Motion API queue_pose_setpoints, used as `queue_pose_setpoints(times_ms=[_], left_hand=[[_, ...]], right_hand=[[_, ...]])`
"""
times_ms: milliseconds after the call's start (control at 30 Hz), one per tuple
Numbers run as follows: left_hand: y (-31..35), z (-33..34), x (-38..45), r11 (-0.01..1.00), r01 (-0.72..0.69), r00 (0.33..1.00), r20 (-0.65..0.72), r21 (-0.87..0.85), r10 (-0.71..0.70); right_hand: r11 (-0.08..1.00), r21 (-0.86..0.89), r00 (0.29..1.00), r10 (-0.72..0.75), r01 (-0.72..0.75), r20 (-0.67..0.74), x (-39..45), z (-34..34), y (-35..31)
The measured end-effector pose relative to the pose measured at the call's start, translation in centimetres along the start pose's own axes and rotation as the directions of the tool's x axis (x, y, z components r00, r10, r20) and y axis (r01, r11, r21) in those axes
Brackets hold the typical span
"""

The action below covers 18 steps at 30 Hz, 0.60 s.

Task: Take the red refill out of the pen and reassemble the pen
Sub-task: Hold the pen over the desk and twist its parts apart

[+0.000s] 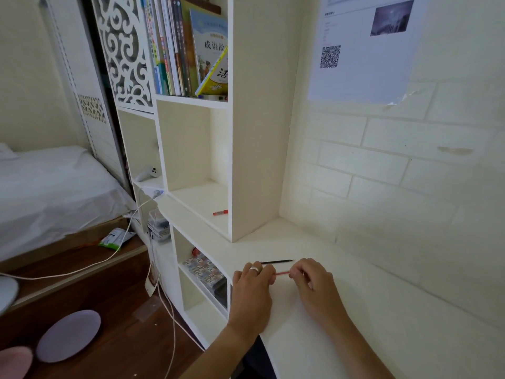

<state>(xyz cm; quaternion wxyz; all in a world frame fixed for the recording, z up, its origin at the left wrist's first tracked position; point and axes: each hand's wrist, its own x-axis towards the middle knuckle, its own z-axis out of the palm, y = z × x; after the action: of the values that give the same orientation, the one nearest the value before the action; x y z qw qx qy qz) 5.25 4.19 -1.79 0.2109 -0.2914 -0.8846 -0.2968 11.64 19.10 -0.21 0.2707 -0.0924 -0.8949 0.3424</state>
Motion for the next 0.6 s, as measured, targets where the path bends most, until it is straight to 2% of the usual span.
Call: queue_pose_setpoints(times_ms=[133, 267, 400, 600], left_hand=[[-0.15, 0.19, 0.1, 1.0, 0.014, 1.0, 0.02, 0.005, -0.014], [-0.11, 0.15, 0.08, 1.0, 0.007, 1.0, 0.016, 0.008, -0.007], [-0.11, 0.13, 0.05, 1.0, 0.006, 1.0, 0.022, 0.014, -0.006], [-0.22, 0.14, 0.06, 1.0, 0.01, 1.0, 0.027, 0.019, -0.011]], right_hand=[[0.999, 0.047, 1.0, 0.015, -0.015, -0.003, -0.07, -0.03, -0.14], [0.999, 0.004, 0.999, 0.033, -0.033, -0.002, 0.03, -0.09, -0.19], [0.997, 0.07, 0.999, 0.033, -0.034, 0.019, -0.04, -0.11, -0.48], [0.998, 0.045, 0.999, 0.032, -0.033, 0.026, -0.02, -0.21, -0.37]])
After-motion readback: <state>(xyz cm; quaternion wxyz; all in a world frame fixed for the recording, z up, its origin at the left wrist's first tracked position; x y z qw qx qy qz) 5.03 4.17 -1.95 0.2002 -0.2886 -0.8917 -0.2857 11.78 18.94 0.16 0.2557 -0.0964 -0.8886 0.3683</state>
